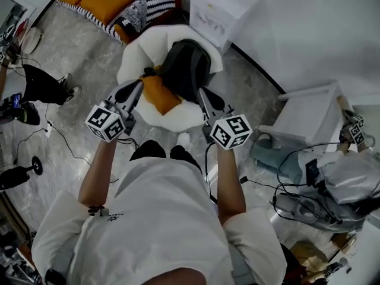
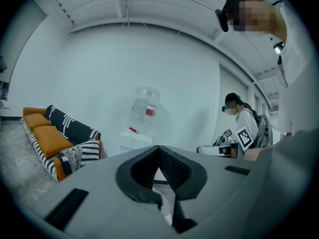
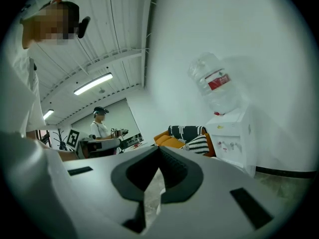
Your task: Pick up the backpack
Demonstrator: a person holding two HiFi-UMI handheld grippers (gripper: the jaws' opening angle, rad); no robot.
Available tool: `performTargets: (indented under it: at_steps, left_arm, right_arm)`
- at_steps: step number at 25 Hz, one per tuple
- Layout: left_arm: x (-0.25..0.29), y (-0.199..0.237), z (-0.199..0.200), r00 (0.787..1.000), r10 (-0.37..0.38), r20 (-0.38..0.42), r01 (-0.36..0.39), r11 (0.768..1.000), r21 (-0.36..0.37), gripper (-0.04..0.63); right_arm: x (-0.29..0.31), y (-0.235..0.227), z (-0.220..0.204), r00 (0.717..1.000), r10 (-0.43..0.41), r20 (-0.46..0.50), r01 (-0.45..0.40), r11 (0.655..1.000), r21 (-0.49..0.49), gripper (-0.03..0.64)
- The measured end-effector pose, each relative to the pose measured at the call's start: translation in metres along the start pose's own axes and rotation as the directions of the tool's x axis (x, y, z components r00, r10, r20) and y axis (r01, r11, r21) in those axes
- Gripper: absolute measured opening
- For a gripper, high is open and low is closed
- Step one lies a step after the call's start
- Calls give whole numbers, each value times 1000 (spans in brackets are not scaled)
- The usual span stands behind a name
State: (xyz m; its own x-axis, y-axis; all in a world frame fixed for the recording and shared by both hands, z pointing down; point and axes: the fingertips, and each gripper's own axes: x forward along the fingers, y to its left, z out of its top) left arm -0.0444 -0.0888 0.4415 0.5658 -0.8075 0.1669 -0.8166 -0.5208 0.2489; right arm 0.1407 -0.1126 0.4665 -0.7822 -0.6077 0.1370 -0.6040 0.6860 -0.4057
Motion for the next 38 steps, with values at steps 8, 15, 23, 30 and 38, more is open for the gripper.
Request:
performTargets:
  at_steps: [8, 15, 23, 30, 38]
  left_arm:
    - [42, 29, -23, 998, 10, -57, -11, 1000, -9, 2]
    - [69, 61, -53, 994, -18, -111, 15, 999, -28, 2]
    - [112, 123, -107, 979, -79, -187, 74, 997, -33, 2]
    - [157, 155, -141, 966, -150, -211, 147, 989, -31, 2]
    - [197, 175, -193, 943, -198, -266, 194, 980, -42, 2]
  right_arm:
    - [29, -49, -29, 998, -5, -62, 7, 999, 32, 5]
    - [56, -75, -58, 996, -41, -84, 45, 998, 49, 5]
    - [95, -129, -109, 982, -165, -96, 172, 982, 72, 5]
    - [127, -163, -145, 964, -243, -111, 252, 965, 71, 5]
    - [153, -207, -186, 943, -299, -147, 313, 946, 86, 5]
